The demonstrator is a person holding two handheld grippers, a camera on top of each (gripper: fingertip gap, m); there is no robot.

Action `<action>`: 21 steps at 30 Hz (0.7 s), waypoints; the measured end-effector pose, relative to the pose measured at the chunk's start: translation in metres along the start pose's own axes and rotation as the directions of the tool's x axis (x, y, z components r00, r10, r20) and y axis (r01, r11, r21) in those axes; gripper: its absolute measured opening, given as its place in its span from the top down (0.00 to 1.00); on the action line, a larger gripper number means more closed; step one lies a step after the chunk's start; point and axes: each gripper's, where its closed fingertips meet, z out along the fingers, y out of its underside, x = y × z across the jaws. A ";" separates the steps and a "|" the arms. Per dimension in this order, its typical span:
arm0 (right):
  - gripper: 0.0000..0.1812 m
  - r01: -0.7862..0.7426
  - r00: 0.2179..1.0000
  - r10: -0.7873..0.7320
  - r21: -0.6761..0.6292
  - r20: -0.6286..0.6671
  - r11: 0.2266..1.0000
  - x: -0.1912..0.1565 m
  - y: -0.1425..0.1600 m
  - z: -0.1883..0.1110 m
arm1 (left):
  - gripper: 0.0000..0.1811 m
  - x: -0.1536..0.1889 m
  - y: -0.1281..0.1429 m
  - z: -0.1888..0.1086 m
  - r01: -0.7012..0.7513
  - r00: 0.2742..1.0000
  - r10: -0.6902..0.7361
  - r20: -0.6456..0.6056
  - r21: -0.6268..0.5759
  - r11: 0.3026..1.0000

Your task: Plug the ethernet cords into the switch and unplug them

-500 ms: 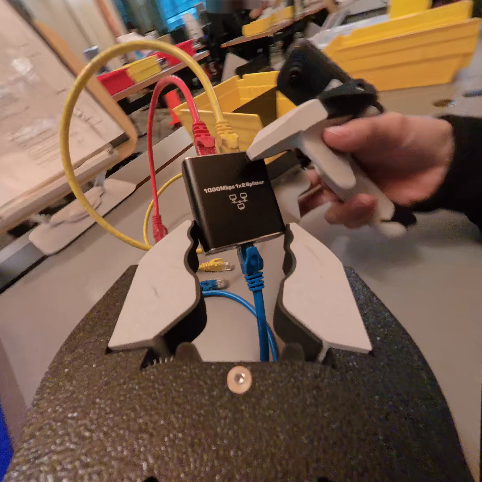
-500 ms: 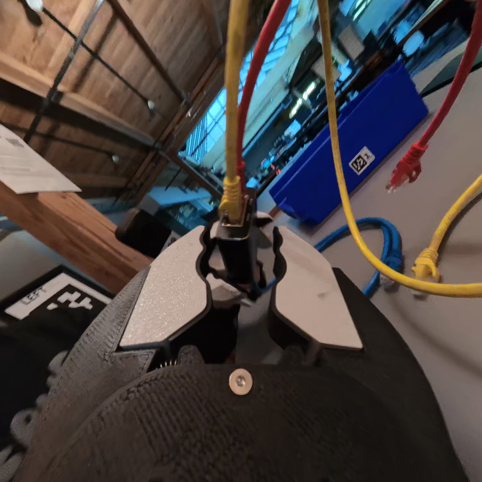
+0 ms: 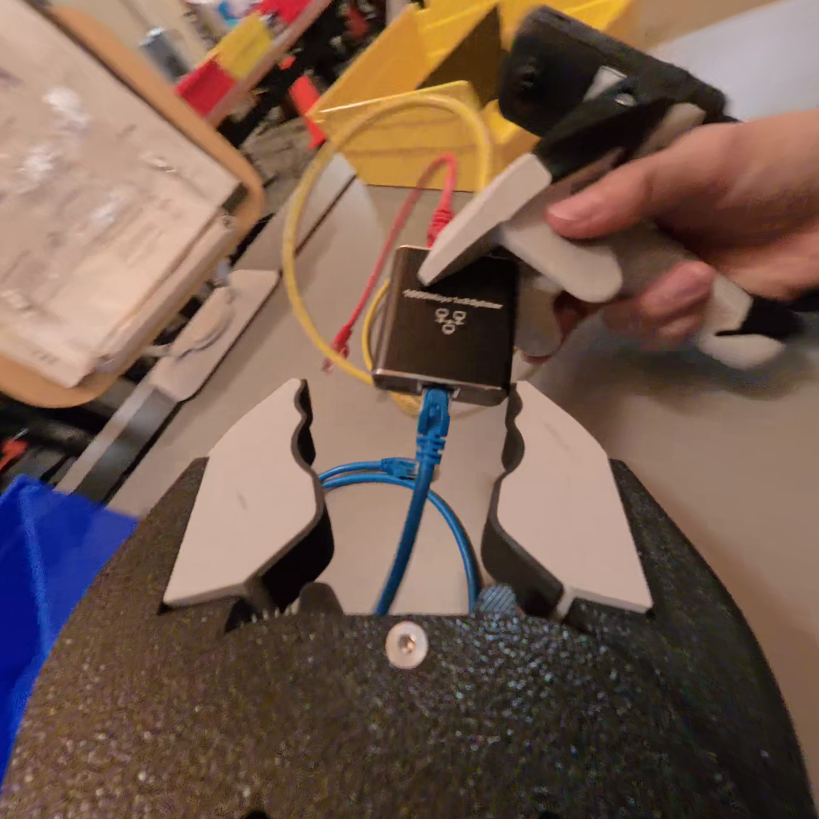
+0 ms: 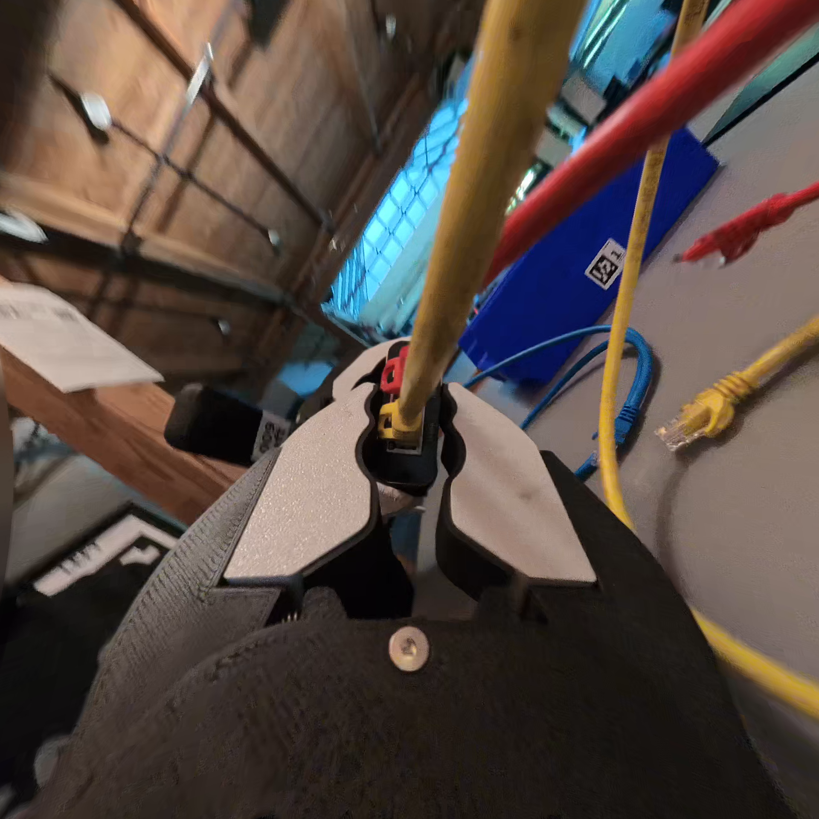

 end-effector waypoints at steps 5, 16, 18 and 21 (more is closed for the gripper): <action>0.87 -0.167 0.986 0.164 0.145 0.029 0.975 0.001 -0.015 -0.004 | 0.53 0.004 -0.029 -0.020 0.032 0.999 -0.031 -0.016 0.098 0.995; 0.86 -0.180 0.983 0.181 -0.022 0.037 0.983 -0.023 0.017 0.017 | 0.58 0.016 -0.026 -0.013 0.076 0.988 -0.023 -0.154 0.347 0.935; 0.86 -0.146 0.989 0.148 -0.077 0.017 0.986 -0.023 0.028 0.020 | 0.58 0.018 -0.015 -0.007 0.023 0.990 0.023 -0.141 0.322 0.947; 0.86 -0.109 0.994 0.107 -0.119 -0.018 0.987 -0.021 0.035 0.020 | 0.59 0.022 -0.012 -0.008 0.032 0.987 0.029 -0.161 0.366 0.930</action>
